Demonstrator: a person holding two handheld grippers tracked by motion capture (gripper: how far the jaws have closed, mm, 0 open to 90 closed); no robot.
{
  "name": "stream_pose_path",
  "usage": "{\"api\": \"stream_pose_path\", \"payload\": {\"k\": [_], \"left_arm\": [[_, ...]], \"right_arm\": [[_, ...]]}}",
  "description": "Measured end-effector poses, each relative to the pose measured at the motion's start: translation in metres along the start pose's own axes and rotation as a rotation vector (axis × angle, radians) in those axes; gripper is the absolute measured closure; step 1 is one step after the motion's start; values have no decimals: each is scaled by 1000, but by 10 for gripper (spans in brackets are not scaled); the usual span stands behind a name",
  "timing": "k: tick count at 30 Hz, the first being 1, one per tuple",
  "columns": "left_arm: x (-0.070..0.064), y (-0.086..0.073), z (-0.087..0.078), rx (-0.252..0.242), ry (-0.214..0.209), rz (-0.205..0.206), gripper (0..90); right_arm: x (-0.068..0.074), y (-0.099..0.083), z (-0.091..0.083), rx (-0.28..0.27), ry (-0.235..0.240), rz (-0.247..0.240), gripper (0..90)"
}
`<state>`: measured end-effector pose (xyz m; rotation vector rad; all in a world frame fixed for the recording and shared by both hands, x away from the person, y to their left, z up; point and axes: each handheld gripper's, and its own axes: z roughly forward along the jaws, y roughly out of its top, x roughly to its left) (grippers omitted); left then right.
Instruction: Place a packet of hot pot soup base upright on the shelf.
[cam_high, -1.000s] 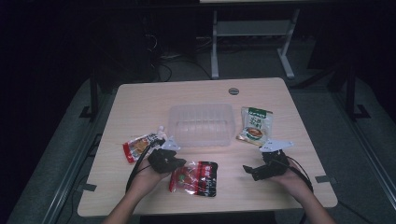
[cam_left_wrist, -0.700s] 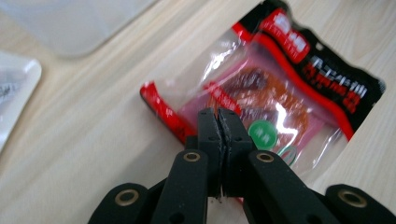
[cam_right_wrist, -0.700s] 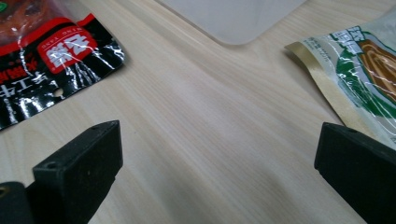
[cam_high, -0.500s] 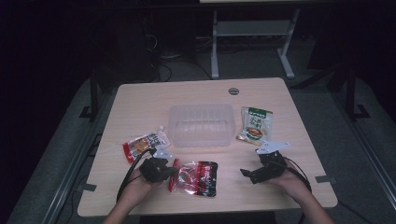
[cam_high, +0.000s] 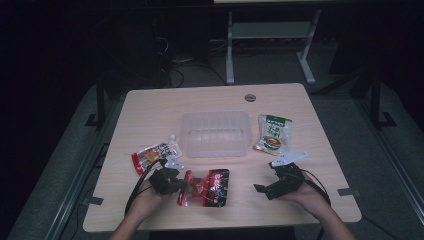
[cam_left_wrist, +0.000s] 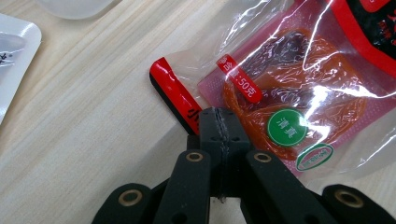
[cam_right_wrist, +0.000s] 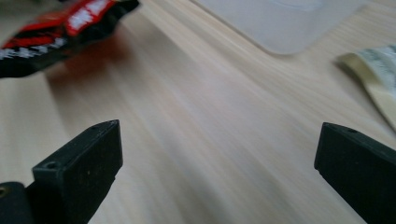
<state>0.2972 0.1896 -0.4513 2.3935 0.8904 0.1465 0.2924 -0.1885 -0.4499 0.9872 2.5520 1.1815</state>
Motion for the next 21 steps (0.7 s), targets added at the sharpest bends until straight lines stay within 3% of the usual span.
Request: {"api": "stream_pose_path", "payload": {"k": [10,21], "left_arm": [[0,1,0,9,1,-4,895],[1,2,0,17,-4,-20,895]], "right_arm": [[25,12,10,-6,137,13,6],[48,28,22,-25,204,13,6]]}}
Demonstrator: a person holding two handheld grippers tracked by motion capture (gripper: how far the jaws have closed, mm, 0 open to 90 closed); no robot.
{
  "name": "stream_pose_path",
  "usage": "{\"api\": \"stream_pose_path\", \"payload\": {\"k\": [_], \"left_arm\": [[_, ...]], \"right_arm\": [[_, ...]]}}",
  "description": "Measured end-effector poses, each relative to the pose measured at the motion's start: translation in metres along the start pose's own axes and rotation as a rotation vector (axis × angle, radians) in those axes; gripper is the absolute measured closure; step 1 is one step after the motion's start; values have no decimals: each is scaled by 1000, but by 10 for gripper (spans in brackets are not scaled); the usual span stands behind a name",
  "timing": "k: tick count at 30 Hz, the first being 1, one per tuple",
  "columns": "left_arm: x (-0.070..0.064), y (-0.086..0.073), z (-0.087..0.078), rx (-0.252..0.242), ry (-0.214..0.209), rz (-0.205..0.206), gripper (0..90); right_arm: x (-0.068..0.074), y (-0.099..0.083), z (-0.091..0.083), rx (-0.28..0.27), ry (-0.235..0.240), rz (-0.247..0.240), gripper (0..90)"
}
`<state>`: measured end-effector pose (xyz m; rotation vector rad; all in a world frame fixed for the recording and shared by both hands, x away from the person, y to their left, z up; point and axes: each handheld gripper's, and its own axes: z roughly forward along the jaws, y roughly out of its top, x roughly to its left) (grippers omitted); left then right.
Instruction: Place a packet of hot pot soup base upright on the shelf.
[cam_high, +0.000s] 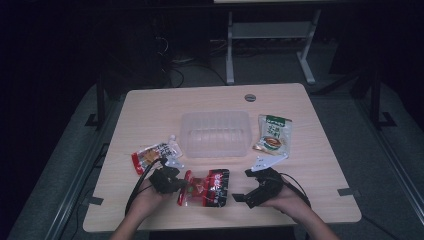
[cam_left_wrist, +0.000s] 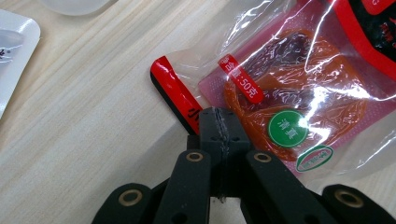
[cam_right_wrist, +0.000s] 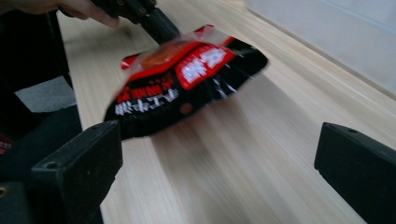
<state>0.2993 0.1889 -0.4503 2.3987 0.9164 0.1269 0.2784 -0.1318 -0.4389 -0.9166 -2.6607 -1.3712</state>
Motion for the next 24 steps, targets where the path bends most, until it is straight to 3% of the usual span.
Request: {"api": "stream_pose_path", "payload": {"k": [10,19,24], "left_arm": [[0,0,0,1,4,-14,895],[-1,-1,0,-6,7,-24,895],[-2,-1,0,-8,21,-17,895]], "right_arm": [[10,10,24,20,49,-6,6],[14,15,43,22,98,39,7],[19,17,51,21,87,31,100]]}}
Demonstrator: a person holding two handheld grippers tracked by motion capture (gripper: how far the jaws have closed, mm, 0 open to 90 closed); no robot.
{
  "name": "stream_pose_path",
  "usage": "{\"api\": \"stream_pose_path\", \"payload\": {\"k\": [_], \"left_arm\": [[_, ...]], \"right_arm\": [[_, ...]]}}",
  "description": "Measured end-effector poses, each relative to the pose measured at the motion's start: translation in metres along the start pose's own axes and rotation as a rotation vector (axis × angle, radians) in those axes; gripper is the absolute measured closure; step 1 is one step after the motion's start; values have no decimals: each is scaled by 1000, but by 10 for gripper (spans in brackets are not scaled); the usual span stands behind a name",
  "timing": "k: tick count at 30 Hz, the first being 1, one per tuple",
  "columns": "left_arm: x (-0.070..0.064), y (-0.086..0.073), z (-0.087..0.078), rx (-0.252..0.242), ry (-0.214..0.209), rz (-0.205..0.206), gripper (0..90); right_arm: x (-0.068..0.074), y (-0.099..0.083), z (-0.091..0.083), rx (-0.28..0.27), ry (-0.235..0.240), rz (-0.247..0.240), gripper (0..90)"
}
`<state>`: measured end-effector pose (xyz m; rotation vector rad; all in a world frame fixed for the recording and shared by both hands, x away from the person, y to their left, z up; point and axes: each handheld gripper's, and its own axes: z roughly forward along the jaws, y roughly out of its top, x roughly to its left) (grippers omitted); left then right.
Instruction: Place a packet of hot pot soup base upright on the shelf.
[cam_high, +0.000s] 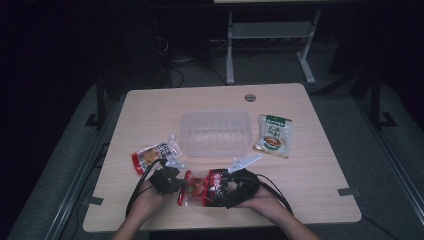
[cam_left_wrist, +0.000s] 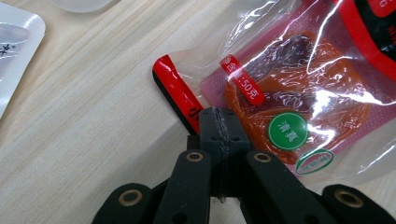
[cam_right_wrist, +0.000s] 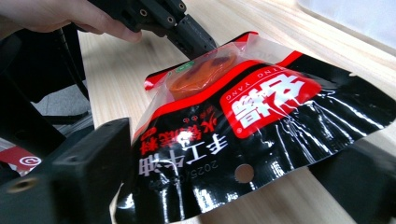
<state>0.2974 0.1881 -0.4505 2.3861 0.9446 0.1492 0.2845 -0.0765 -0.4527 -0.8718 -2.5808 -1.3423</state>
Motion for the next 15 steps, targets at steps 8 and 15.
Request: {"api": "stream_pose_path", "payload": {"k": [8,15], "left_arm": [[-3,-1,0,-6,17,-17,896],[-3,-2,0,-16,15,-30,897]], "right_arm": [[0,0,-2,-6,4,13,247],[-1,-4,-2,24,26,39,225]]}}
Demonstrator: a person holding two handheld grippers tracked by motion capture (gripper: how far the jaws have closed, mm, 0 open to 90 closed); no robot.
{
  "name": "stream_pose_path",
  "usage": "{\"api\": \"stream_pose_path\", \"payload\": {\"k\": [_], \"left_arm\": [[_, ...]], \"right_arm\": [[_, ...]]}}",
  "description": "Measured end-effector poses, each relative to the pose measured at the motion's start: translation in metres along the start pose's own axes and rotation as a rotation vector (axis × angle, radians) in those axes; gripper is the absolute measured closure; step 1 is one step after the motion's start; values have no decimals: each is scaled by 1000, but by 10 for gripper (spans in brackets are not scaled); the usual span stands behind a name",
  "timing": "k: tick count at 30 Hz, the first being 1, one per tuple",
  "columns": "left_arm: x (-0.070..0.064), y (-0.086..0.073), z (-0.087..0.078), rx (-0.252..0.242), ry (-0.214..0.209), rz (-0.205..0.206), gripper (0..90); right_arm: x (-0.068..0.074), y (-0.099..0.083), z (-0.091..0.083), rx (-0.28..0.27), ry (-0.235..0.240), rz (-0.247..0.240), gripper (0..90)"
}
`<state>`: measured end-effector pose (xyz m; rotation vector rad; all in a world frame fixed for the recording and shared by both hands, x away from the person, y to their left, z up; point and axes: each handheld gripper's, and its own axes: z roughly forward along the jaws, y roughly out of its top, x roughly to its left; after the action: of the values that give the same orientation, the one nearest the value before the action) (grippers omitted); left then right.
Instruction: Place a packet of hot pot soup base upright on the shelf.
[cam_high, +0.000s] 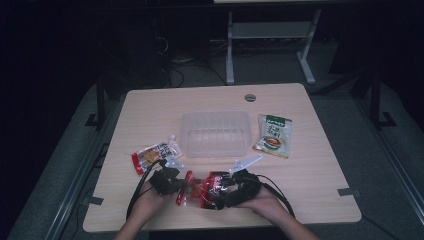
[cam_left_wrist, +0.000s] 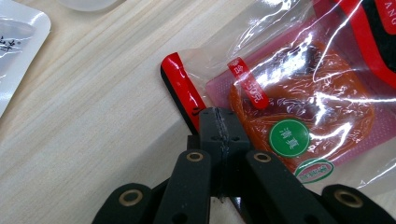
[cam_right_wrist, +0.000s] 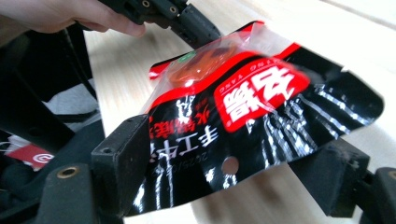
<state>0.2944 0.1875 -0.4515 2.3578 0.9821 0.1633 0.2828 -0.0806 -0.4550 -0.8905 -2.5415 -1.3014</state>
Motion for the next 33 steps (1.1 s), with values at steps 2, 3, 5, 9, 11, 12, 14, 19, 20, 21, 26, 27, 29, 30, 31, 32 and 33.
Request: {"api": "stream_pose_path", "payload": {"k": [2,3,5,9,11,12,14,19,20,21,26,27,29,30,31,32,33], "left_arm": [[0,0,0,0,-1,0,898],[1,0,0,-2,-2,4,897],[1,-1,0,-5,-1,-2,898],[1,-1,0,-6,0,-2,898],[0,-1,0,-8,1,-9,898],[0,-1,0,-7,3,-5,898],[1,-1,0,-5,2,-2,898],[-2,0,0,-1,14,-5,898],[-2,0,0,-2,14,-6,898],[-2,-1,0,-2,14,-6,899],[-2,-1,0,0,15,2,898],[-2,-1,0,1,15,3,898],[-2,-1,0,2,15,5,899],[-1,-1,0,0,12,4,899],[-1,-1,0,0,11,4,899],[-1,-1,0,-3,9,3,899],[-1,-1,0,-6,7,2,899]], "right_arm": [[0,-3,1,0,23,18,229],[0,-3,1,5,27,18,226],[1,-5,2,18,35,26,219],[1,-9,-1,25,53,45,206],[2,-12,-4,27,50,44,201],[2,-13,-6,24,50,44,202],[1,-15,-6,17,65,60,202],[7,-9,6,26,95,41,260],[8,-8,10,31,91,33,288],[10,-8,13,34,93,20,321],[12,-6,18,21,70,-10,383],[11,-6,16,10,69,0,383],[8,-5,12,-16,54,14,411],[6,-5,10,-30,54,14,441],[4,-4,8,-49,52,24,465],[2,-3,6,-63,53,33,479],[1,-2,5,-67,58,38,487]]}}
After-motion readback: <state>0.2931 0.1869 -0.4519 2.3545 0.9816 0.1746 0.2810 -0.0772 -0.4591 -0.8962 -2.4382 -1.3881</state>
